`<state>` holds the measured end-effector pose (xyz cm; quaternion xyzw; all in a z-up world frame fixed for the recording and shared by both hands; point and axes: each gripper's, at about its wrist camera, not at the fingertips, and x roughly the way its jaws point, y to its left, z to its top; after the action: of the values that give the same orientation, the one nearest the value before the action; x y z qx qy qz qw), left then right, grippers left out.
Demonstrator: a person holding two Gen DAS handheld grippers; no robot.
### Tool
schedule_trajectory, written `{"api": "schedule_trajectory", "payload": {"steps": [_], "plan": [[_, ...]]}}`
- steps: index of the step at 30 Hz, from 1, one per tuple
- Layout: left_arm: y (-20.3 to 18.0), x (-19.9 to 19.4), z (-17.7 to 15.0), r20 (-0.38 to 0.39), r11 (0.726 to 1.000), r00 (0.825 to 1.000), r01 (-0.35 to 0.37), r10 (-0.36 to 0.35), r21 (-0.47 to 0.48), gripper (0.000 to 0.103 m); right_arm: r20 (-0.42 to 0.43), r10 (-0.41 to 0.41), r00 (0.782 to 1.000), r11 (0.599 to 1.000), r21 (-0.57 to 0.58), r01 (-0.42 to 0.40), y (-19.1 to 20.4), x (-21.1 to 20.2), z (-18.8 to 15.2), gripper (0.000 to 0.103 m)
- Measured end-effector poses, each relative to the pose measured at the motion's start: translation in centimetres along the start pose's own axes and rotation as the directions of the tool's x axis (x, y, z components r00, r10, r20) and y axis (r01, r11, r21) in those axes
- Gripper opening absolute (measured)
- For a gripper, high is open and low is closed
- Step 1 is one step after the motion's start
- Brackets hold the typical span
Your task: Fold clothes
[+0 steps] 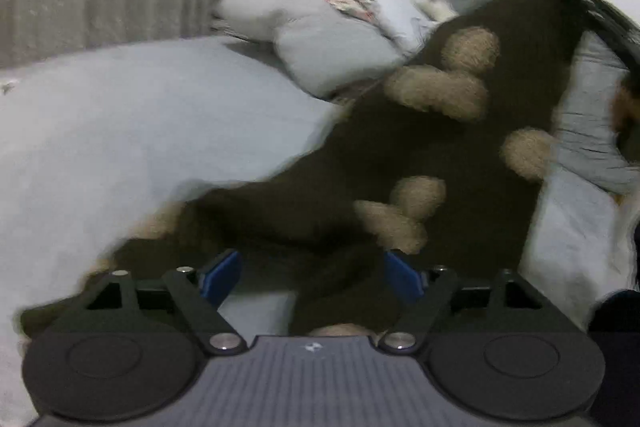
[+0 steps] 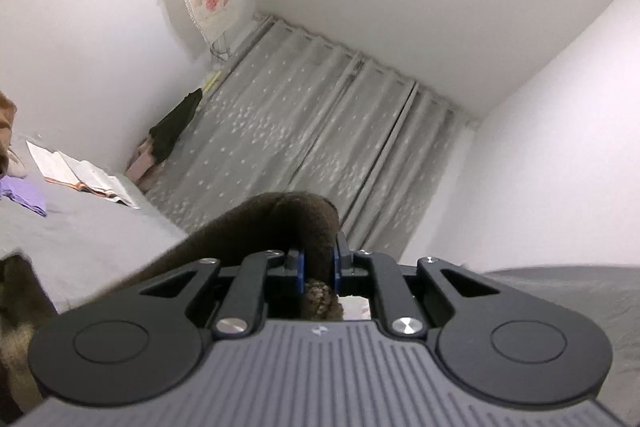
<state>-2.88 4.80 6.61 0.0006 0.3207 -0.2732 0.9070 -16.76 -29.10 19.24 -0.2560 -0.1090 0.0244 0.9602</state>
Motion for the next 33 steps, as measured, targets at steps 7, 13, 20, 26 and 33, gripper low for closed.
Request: {"api": "schedule_trajectory", "payload": {"steps": [7,13,20,26,33], "plan": [[4.2,4.5,1.2,-0.024,0.952,1.000,-0.013,0.006,-0.304,0.083,-0.643,0.353,0.680,0.933,0.191,-0.304,-0.3,5.1,-10.7,0.015],[3.6,10.7,4.9,-0.091,0.992,0.995,-0.036,0.025,-0.117,0.087,-0.813,0.465,0.350,0.858,0.318,-0.403,2.1,5.9,-17.0,0.025],[-0.9,21.6,5.7,-0.370,0.974,0.929,0.112,-0.031,0.199,0.087,-0.479,0.498,0.723,0.841,0.471,-0.267,-4.8,4.1,-11.8,0.092],[-2.1,23.9,4.5,-0.428,0.955,0.902,0.176,-0.059,0.239,0.084,-0.344,0.520,0.782,0.620,0.781,-0.069,-10.8,7.9,-16.4,0.092],[-4.1,22.5,5.1,-0.368,0.950,0.930,0.130,-0.017,0.284,0.011,-0.457,0.681,0.572,0.535,0.844,0.037,-3.9,11.9,-22.1,0.024]]}}
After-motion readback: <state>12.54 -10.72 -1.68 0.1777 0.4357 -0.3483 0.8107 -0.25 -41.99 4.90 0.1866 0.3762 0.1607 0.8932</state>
